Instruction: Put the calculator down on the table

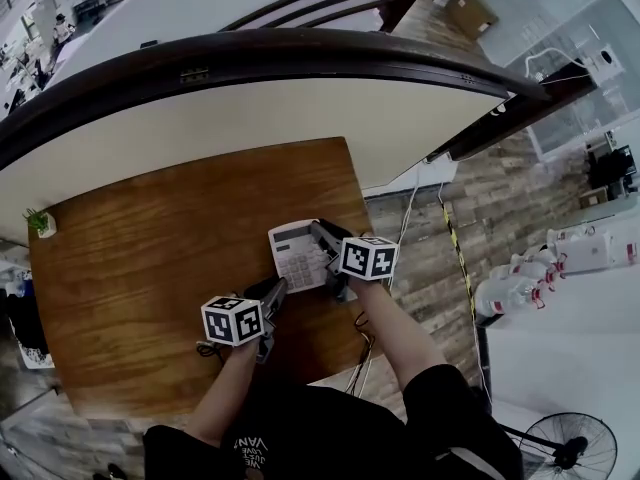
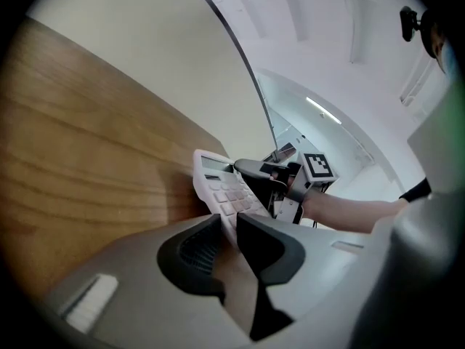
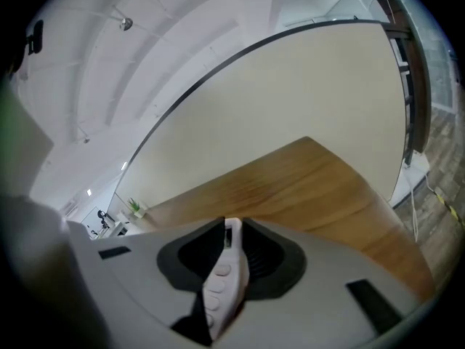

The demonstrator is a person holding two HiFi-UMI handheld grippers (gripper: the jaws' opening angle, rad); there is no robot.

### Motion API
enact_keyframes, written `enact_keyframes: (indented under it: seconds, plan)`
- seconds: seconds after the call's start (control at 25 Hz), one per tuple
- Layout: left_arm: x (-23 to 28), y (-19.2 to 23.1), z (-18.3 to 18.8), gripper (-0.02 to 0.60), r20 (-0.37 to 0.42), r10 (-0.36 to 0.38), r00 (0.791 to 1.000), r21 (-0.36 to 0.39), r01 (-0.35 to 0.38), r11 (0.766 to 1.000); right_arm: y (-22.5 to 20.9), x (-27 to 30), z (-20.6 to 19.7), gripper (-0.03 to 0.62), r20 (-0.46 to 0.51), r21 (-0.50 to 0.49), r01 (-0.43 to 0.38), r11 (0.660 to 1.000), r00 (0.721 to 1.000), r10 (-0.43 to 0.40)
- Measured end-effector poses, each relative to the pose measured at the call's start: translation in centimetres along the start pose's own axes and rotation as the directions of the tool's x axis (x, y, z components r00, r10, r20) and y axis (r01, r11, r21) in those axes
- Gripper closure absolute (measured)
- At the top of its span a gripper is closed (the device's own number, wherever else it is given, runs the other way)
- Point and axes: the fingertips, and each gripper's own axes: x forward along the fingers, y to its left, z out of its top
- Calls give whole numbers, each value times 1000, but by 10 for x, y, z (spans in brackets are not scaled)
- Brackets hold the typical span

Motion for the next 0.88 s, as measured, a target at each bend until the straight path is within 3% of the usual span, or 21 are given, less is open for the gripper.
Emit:
enact_keyframes:
  seconds: [0.16,0.44,0.64,0.88]
  plan:
    - [5,1,-3,508,-74,17,997,31,-15,999,-5,4,-4,540,-15,0,17,1000,1000,-17]
    - [11,1,-7,511,-138,57,989,107,-43,993,-10,6,-6,540,-3,-11,65,998,998,-65]
    - [14,2,-10,512,-205,103,973,181,-65,981,-7,5,-3,537,21,-27,99,995,995,-99]
    - [13,6,-7,512,-191,152,970,246,-102,964,-6,2,-4,531,47,-8,127,992,991,-126]
